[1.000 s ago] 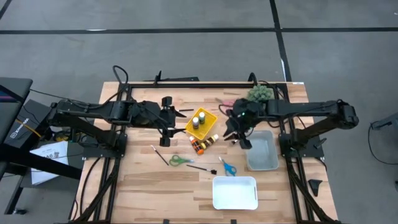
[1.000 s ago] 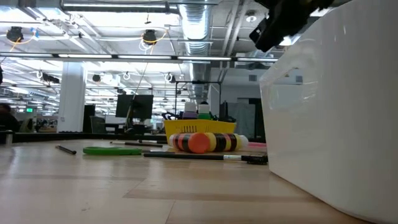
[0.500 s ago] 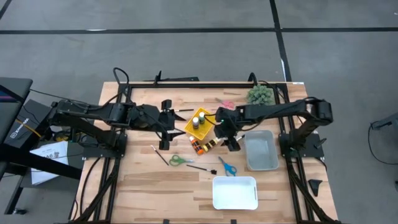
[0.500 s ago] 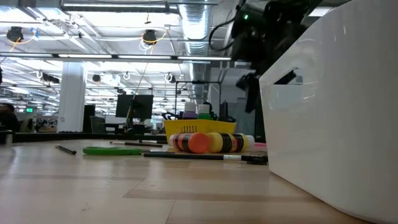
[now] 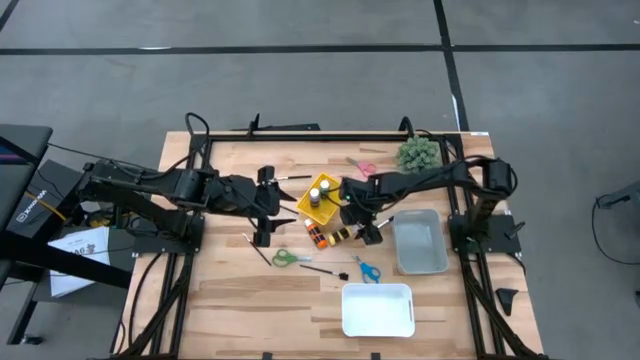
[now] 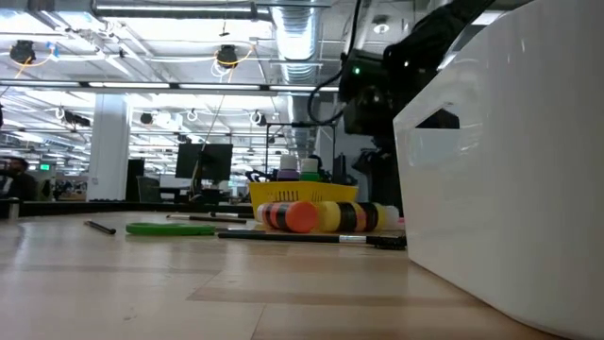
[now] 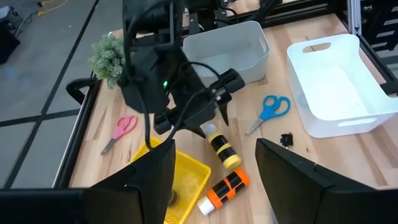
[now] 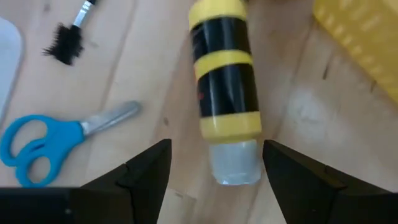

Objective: Pick & Place Paint Supplies
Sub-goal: Put the yellow paint bottle into the yellow bin

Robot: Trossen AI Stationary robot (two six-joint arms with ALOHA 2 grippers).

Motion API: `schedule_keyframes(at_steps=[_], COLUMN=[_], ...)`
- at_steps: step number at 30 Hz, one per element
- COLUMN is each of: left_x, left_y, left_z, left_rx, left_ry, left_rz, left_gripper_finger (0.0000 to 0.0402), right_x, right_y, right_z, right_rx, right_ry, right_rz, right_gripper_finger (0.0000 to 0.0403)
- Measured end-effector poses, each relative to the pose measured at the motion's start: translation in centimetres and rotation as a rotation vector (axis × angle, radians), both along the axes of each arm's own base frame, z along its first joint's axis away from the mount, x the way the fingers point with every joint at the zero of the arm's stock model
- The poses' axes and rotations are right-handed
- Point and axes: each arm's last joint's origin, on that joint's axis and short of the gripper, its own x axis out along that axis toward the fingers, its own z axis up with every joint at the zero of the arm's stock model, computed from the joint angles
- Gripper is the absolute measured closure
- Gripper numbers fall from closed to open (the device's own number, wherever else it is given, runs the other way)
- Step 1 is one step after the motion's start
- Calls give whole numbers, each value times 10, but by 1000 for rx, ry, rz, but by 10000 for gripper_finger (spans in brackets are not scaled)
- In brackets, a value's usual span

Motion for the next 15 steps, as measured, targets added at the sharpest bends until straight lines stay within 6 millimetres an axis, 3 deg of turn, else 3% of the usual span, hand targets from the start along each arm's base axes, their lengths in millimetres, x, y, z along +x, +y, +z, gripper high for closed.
schedule_keyframes(at_steps=[9, 15], left_x=[0, 0], left_y=[0, 0], left_z=[0, 0], left_rx=[-14, -14], left_ry=[-3, -3], left_rz=[9, 9], left_gripper_finger=[189, 194], right_x=[0, 0], right_y=[-7, -7], right_z=[-4, -3], right_rx=[2, -3], right_ry=[5, -1], right_rz=[-19, -9], right_gripper_finger=[155, 183])
